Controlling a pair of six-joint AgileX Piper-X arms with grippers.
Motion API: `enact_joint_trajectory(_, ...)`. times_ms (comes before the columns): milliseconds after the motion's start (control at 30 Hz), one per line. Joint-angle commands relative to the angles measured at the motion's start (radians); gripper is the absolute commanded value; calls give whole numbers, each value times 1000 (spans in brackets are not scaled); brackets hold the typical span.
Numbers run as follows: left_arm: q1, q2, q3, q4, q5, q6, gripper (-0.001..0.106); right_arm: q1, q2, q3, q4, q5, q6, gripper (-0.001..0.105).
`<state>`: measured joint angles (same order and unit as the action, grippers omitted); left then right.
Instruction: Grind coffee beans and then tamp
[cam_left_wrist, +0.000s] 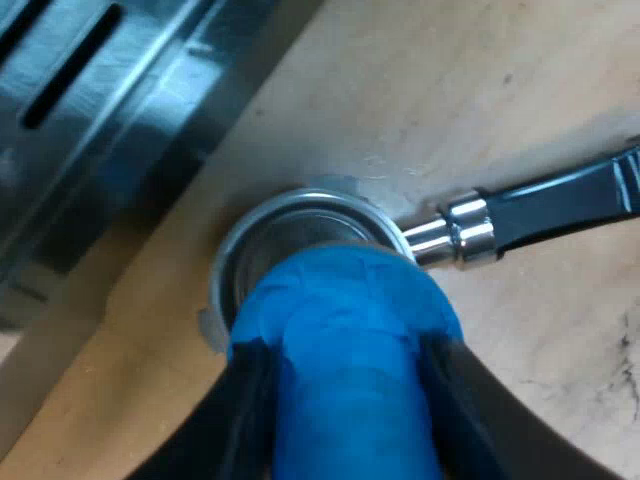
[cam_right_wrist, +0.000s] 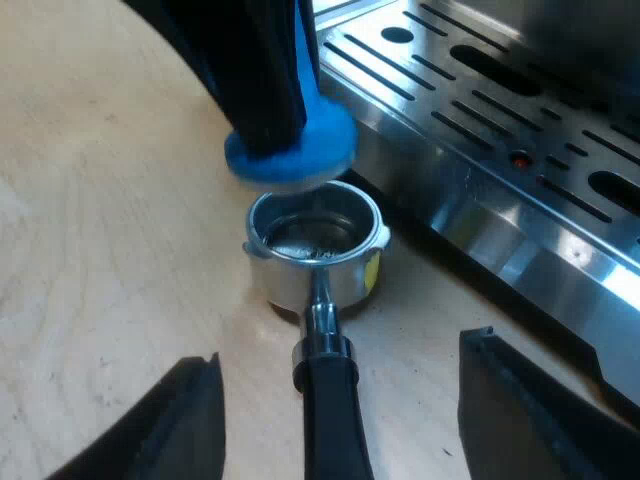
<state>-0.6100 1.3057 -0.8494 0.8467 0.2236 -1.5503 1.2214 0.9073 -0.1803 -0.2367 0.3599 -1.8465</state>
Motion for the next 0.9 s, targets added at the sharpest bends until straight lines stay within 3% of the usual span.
enact_joint_trajectory(33,-3,12,-8,-9,-5,6,1,0,-1,-2,-15,-2,-13,54)
enact_joint_trajectory(467,-3,58,-8,-42,-3,6,1,0,-1,-2,-15,-2,-13,54)
enact_joint_trajectory(667,-3,58,-8,-45,41,6,1,0,-1,-2,-15,-2,-13,54)
enact_joint_trajectory(900,-3,58,-8,-47,16,6,1,0,-1,-2,-15,-2,-13,54)
